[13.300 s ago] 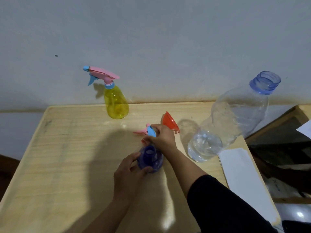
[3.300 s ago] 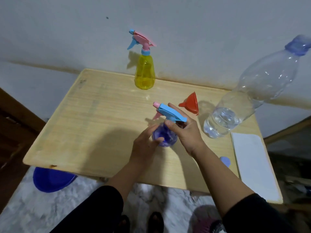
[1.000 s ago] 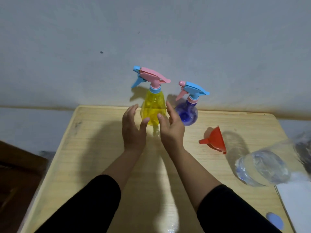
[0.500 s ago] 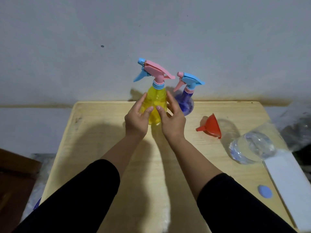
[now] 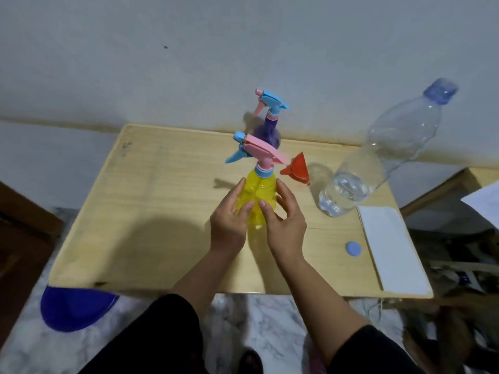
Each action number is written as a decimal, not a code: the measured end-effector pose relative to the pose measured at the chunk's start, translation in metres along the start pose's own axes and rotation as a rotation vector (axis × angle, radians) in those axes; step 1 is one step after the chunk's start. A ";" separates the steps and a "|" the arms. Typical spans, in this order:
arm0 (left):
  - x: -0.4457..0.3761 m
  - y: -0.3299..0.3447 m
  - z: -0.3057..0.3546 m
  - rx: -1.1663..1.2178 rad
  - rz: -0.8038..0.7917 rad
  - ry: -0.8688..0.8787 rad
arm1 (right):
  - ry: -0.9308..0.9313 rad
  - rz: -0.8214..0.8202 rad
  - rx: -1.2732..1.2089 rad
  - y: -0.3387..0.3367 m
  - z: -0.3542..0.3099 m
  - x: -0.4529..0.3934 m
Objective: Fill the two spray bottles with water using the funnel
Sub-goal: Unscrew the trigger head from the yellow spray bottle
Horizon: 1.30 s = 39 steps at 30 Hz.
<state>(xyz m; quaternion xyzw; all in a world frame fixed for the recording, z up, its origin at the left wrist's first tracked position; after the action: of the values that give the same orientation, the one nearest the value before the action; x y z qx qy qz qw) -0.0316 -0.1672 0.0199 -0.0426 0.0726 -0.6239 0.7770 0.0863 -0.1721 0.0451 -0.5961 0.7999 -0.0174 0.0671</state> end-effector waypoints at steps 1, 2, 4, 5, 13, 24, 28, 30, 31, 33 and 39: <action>0.008 0.004 -0.003 -0.010 0.003 -0.006 | 0.000 -0.005 -0.002 -0.007 0.003 0.005; 0.015 0.008 -0.006 -0.022 0.004 -0.016 | 0.006 -0.013 -0.007 -0.014 0.007 0.009; 0.025 0.015 -0.009 -0.042 0.005 -0.017 | 0.013 -0.034 0.001 -0.024 0.017 0.013; 0.028 0.018 -0.011 -0.048 0.002 -0.012 | 0.012 -0.044 0.025 -0.028 0.021 0.014; 0.030 0.023 -0.017 -0.102 -0.004 0.022 | -0.064 -0.105 0.097 -0.042 0.023 0.006; 0.026 0.035 -0.017 -0.098 0.075 -0.030 | -0.593 -0.388 0.323 -0.023 -0.048 -0.035; 0.025 0.036 -0.024 -0.070 0.075 -0.029 | -0.639 -0.440 0.388 -0.020 -0.042 -0.041; 0.026 0.036 -0.023 -0.067 0.081 -0.011 | -0.664 -0.441 0.386 -0.021 -0.041 -0.041; 0.026 0.035 -0.023 -0.062 0.088 -0.011 | -0.668 -0.443 0.385 -0.021 -0.041 -0.040; 0.026 0.036 -0.026 -0.050 0.093 -0.010 | -0.657 -0.448 0.398 -0.020 -0.041 -0.039; 0.025 0.035 -0.028 -0.028 0.078 -0.001 | -0.581 -0.530 0.360 -0.023 -0.046 -0.039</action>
<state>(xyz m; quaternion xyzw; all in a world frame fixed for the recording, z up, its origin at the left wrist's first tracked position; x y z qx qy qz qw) 0.0029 -0.1829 -0.0151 -0.0506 0.0826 -0.5919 0.8002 0.1130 -0.1438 0.0968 -0.7398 0.5514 -0.0049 0.3855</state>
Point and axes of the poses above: each hand's wrist, its own x-axis away from the middle knuckle, its own y-axis out of the palm, z = x × y, the point moved 3 cm from there along -x, towards the middle knuckle, and after that the axes turned 2 degrees about -x, right-handed, at the moved point
